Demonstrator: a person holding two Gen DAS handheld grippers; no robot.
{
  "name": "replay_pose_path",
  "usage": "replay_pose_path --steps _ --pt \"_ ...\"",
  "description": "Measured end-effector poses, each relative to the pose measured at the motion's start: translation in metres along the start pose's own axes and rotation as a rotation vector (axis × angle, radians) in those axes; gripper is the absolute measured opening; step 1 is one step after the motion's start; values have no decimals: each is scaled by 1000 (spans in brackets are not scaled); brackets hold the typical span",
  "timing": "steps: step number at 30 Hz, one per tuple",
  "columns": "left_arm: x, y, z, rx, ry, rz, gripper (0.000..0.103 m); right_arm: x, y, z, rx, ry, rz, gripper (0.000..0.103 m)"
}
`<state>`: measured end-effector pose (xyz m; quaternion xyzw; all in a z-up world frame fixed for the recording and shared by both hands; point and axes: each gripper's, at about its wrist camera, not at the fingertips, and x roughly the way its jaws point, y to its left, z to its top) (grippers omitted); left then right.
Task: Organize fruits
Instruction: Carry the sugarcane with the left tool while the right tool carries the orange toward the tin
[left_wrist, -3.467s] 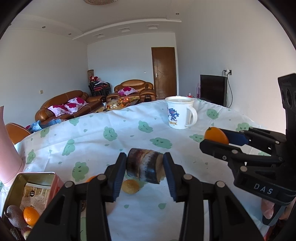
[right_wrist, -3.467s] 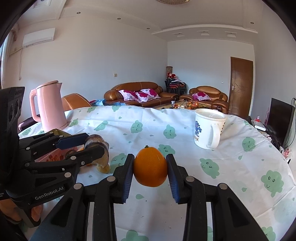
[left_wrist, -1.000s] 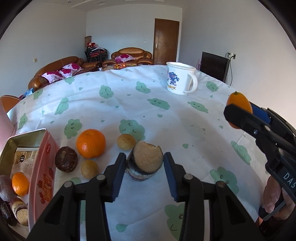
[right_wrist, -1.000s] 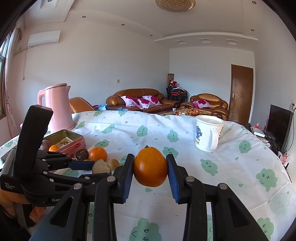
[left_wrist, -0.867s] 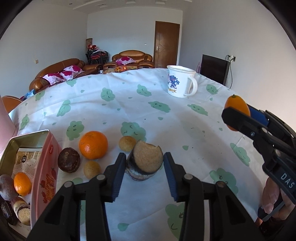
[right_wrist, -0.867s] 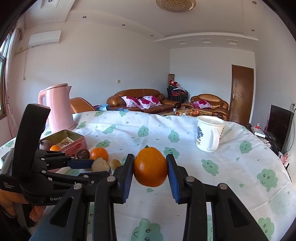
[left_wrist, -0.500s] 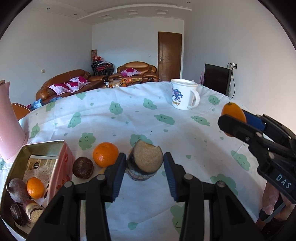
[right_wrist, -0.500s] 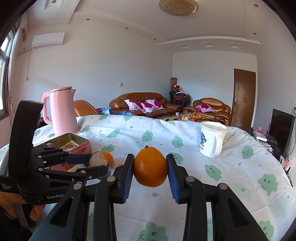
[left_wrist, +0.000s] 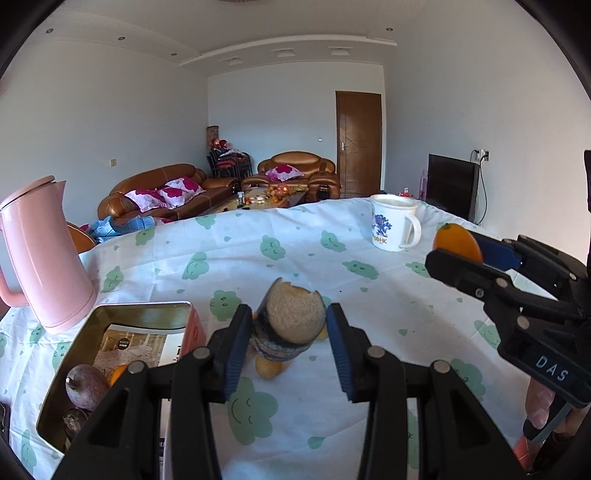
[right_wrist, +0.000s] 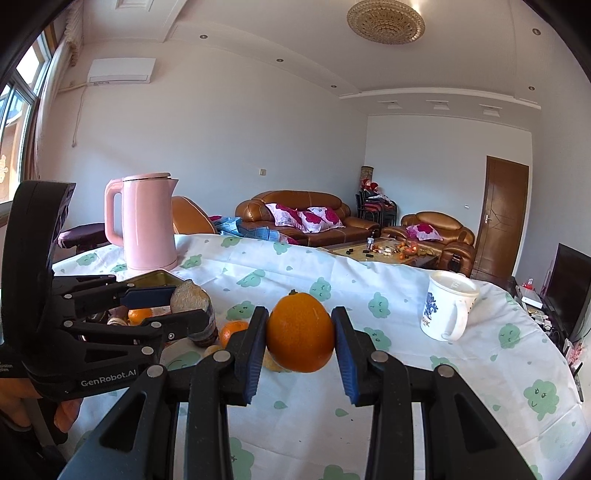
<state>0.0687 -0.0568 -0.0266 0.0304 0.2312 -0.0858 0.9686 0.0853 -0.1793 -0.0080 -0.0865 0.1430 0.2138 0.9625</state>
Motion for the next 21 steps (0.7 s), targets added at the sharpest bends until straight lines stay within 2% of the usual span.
replay_pose_path --steps 21 --pt "-31 70 -5 -114 -55 89 43 32 57 35 -92 -1 129 37"
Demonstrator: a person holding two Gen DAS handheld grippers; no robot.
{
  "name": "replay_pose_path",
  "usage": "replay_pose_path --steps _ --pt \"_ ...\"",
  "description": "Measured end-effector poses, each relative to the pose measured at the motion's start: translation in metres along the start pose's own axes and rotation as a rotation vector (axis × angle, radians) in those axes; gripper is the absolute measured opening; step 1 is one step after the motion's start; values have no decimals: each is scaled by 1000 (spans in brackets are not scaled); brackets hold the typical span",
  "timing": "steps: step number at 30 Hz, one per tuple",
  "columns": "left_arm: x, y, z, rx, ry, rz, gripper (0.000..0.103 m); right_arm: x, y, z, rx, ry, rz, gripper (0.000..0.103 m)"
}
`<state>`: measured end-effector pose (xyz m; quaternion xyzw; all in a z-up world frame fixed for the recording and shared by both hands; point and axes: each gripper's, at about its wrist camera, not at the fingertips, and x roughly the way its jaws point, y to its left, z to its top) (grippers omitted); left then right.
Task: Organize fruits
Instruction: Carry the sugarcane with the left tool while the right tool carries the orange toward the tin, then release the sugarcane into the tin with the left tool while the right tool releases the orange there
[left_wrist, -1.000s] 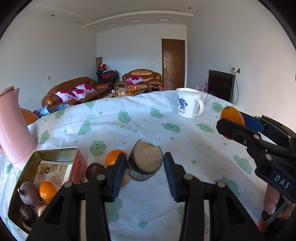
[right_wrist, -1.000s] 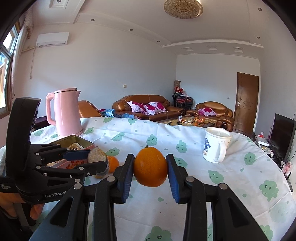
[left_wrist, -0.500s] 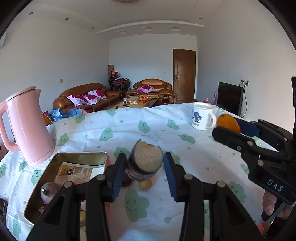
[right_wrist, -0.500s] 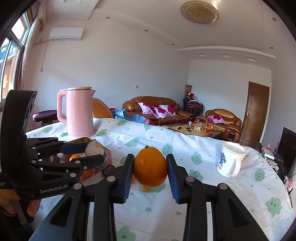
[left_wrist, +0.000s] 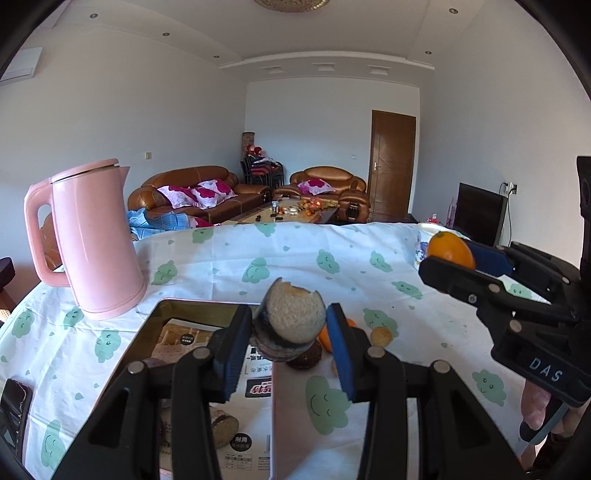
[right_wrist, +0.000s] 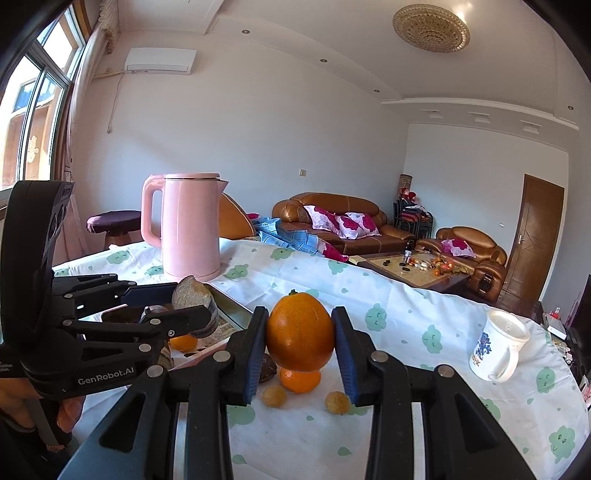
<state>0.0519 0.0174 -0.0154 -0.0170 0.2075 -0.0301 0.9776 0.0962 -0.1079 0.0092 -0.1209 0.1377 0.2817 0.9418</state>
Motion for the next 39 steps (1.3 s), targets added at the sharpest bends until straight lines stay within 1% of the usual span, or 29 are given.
replay_pose_path --steps 11,27,39 --pt "-7 36 -1 -57 -9 47 43 26 33 16 -57 7 58 37" --pt "-11 82 -6 -117 -5 115 43 58 73 20 -93 46 138 37" --pt "-6 99 -20 -128 35 134 43 96 101 5 -110 137 192 37"
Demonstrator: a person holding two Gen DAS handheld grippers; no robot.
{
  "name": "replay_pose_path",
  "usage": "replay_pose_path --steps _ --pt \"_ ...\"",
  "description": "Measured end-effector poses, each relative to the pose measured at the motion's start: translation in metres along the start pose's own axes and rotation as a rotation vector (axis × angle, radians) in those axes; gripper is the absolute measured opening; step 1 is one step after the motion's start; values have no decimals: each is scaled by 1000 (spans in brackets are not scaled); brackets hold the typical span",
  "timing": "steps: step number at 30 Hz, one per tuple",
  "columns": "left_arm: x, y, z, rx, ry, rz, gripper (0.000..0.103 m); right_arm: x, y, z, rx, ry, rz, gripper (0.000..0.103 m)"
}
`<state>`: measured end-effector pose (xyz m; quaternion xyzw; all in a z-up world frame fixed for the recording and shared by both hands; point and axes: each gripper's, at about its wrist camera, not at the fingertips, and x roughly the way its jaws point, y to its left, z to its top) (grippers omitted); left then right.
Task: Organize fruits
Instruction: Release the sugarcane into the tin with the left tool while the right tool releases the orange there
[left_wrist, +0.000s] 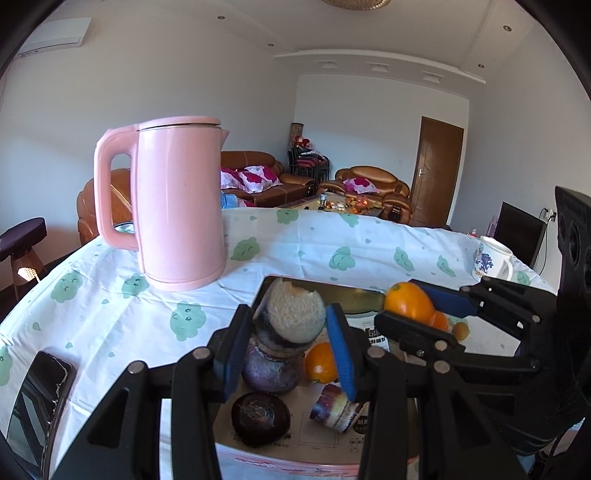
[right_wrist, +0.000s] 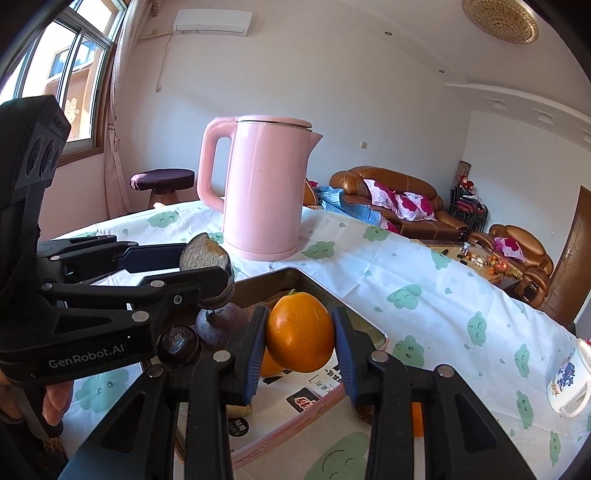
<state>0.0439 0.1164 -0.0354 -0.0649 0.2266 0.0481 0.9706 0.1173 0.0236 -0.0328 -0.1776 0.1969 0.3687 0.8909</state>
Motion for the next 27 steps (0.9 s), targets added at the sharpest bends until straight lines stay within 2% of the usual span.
replay_pose_path --steps 27 --pt "7 -13 -14 59 54 -25 45 29 3 -17 29 118 80 38"
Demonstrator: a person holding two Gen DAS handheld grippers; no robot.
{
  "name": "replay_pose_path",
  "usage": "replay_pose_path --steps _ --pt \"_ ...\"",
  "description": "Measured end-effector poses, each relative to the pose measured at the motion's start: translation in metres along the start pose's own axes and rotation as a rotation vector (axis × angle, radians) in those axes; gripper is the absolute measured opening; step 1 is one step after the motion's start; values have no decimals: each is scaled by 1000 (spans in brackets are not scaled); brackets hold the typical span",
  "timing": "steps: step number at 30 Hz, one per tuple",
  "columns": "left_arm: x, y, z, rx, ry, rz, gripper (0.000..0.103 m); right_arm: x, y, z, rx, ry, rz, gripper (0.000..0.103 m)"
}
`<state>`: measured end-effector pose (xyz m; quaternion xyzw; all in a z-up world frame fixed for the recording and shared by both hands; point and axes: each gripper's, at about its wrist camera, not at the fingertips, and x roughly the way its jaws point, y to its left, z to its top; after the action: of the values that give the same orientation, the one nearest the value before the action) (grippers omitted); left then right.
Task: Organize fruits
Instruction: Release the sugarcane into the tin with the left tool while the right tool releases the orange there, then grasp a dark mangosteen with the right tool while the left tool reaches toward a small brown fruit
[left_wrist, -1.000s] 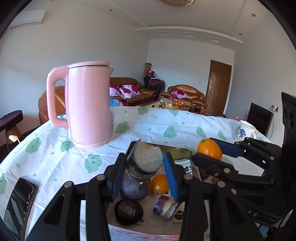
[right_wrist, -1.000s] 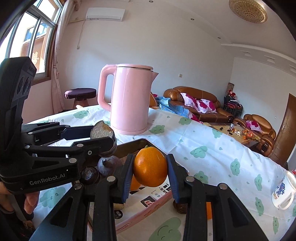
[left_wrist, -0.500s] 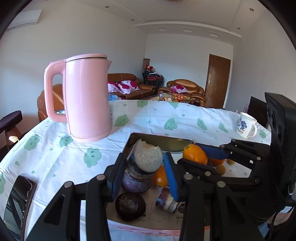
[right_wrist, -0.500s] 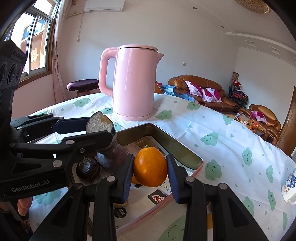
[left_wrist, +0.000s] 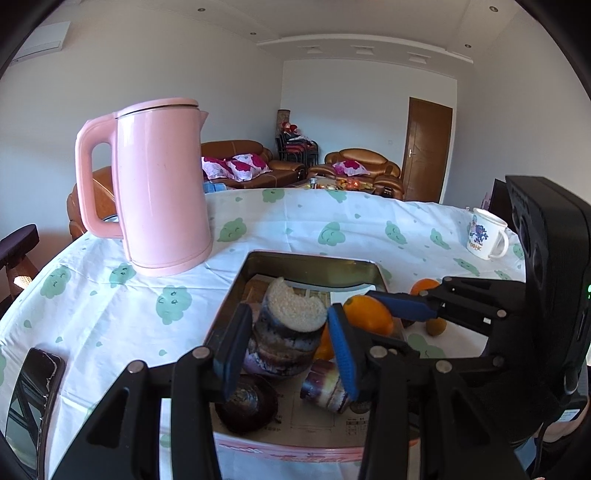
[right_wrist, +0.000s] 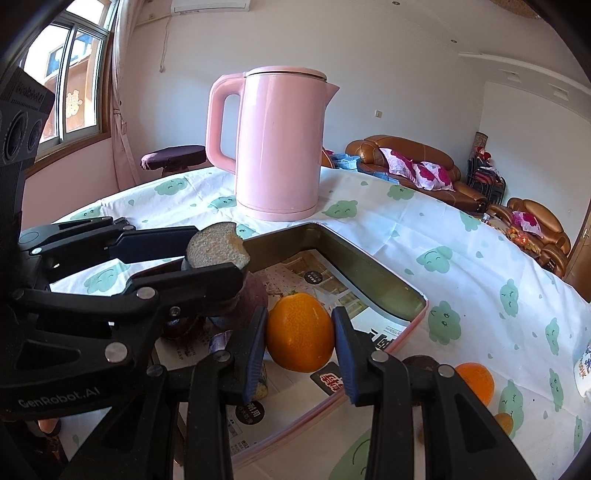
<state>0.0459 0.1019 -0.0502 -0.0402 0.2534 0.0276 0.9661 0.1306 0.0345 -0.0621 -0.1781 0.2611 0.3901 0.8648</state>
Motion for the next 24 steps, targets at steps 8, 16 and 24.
replay_pose_path --steps 8,16,24 --pt "-10 7 1 -52 -38 22 74 -11 5 0 -6 -34 11 63" --pt "-23 16 4 -131 -102 50 95 -65 -46 -15 70 -107 -100 63" --pt "-14 16 -2 -160 -84 54 95 -59 -83 -34 99 -27 -204 62"
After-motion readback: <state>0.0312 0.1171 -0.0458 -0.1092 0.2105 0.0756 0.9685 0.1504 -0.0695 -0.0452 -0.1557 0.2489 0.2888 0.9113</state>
